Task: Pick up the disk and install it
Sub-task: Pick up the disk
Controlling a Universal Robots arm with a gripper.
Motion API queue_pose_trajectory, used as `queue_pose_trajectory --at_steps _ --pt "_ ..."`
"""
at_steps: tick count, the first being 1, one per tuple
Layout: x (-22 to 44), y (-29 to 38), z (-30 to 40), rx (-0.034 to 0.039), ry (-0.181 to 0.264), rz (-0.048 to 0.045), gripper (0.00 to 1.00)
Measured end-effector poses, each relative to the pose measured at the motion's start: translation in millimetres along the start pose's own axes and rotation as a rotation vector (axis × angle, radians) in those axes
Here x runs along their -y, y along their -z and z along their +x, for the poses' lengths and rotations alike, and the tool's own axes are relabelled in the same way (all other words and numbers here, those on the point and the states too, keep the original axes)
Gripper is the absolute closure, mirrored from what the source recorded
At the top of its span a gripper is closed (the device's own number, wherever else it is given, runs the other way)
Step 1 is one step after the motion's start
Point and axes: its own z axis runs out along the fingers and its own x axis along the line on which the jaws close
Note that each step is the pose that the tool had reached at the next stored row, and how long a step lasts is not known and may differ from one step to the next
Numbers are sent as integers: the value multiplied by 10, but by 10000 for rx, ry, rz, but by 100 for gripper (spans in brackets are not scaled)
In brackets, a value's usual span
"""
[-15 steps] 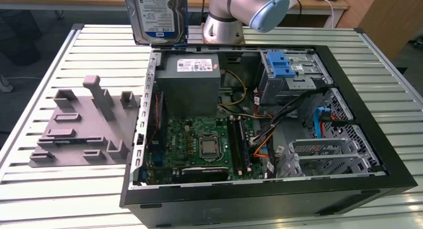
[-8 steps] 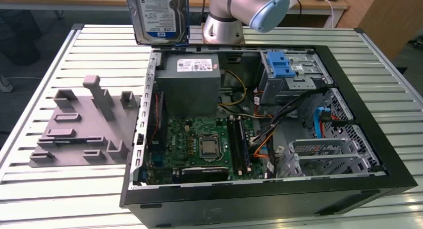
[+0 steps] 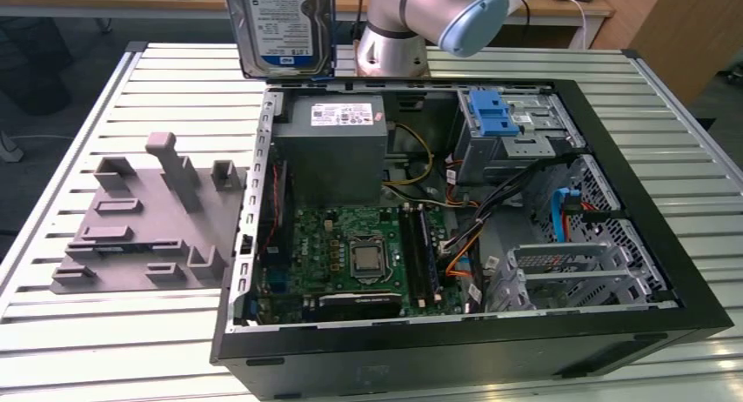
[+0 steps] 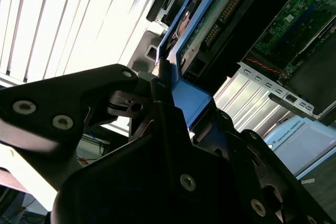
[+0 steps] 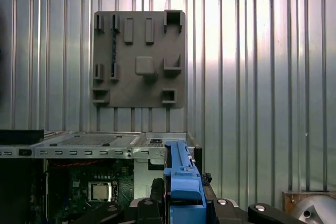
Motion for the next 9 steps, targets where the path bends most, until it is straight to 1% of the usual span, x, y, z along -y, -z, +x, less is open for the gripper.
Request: queue_pose_trajectory --at_steps 9 --pt "47 0 -1 0 0 0 64"
